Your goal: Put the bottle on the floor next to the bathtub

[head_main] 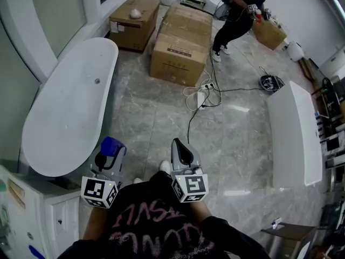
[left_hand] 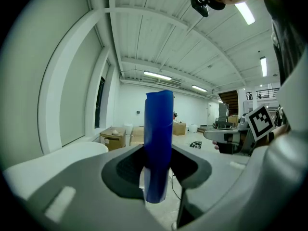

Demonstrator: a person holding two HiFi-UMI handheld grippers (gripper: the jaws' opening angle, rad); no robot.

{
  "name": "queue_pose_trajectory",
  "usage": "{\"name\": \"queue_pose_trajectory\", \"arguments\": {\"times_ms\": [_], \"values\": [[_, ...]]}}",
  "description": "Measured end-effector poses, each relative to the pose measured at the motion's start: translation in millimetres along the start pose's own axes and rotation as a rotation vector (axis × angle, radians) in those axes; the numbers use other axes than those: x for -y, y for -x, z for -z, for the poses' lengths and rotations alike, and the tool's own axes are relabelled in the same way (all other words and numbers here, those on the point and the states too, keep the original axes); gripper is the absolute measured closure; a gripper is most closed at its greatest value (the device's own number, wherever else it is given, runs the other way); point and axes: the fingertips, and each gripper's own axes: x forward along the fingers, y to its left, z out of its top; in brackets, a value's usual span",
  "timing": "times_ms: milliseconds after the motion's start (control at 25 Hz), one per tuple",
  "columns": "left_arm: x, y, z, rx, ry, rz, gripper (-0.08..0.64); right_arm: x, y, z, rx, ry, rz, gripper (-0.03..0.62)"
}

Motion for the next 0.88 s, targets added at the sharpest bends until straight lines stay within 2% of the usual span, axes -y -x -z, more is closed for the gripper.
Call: {"name": "queue_pose_trajectory", "arguments": {"times_ms": [200, 560, 880], "values": [[-3, 2, 0, 0.003, 0.007, 0.000, 0.393, -2, 2, -7, 0.047, -0.030, -0.004, 0.566], [-15, -2, 7, -0.016, 0.017, -0.013, 0.393, 3, -8, 2, 0.032, -0.046, 0.019, 0.566], [-28, -31, 5, -0.026, 0.009, -0.014, 0.393, 16, -39, -1, 0.051, -0.051, 0.022, 0.566]]}}
